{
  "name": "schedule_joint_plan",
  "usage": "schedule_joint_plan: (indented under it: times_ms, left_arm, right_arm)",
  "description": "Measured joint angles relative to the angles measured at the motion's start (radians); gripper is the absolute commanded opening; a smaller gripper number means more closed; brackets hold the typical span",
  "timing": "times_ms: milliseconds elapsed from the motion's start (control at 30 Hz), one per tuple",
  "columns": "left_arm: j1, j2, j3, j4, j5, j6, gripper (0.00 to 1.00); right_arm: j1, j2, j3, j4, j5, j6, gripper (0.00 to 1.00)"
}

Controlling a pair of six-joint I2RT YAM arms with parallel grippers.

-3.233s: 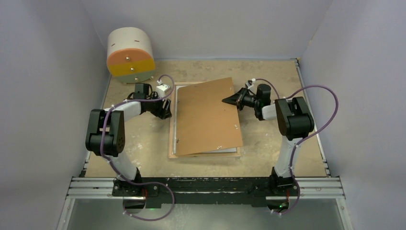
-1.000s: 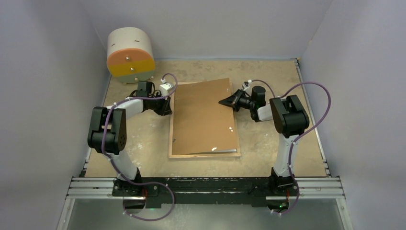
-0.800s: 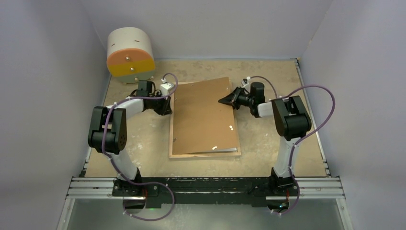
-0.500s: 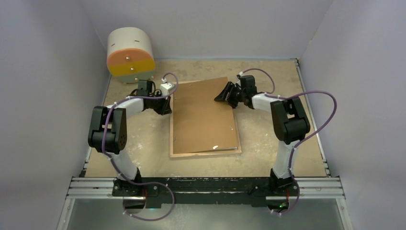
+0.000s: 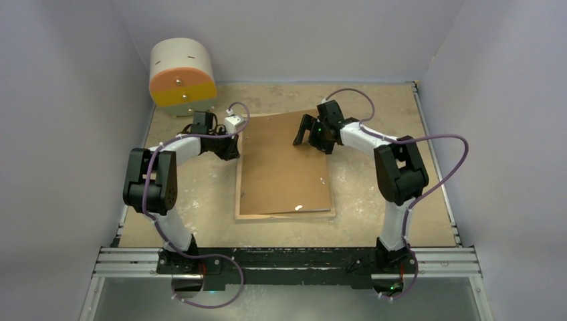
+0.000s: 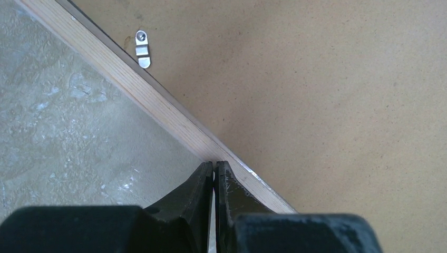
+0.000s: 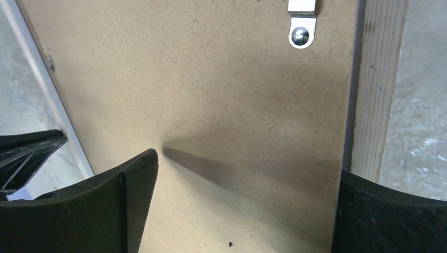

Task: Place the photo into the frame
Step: Place the photo frame item in the photo frame.

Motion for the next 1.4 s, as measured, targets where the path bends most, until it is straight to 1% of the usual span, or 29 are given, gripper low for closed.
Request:
schedule_joint_plan:
  times_ms: [67,233,433,833,1033,1267,1400]
  left_arm:
    - [0.0,0.0,0.0,-0.001,0.0,0.002,0.07]
    - [0.0,0.0,0.004,-0.008,-0.003,0.006,0.06]
    - [0.0,0.0,0.005,-0.011,-0.003,0.006,0.06]
    - [0.0,0.002,0.005,-0.011,-0.003,0.006,0.03]
    - [0.0,0.003,0.006,-0.011,-0.003,0.006,0.01]
    - [0.001,0.005,0.011,-0.018,-0.003,0.006,0.0]
    - [0.002,0.005,0.011,-0.017,-0.004,0.006,0.0]
  right_arm:
    - [0.007,0.0,0.024,-0.05,0.027,-0.015,0.99]
    - [0.018,-0.014,0.036,-0.114,0.077,-0.049,0.99]
    - [0.021,-0.055,0.039,-0.134,0.07,-0.084,0.99]
    - [0.051,-0.017,0.109,-0.193,0.075,-0.12,0.99]
    - [0.076,0.012,0.208,-0.262,0.1,-0.154,0.99]
    - [0.097,0.095,0.362,-0.412,0.162,-0.172,0.99]
    - [0.111,0.113,0.422,-0.472,0.192,-0.172,0.99]
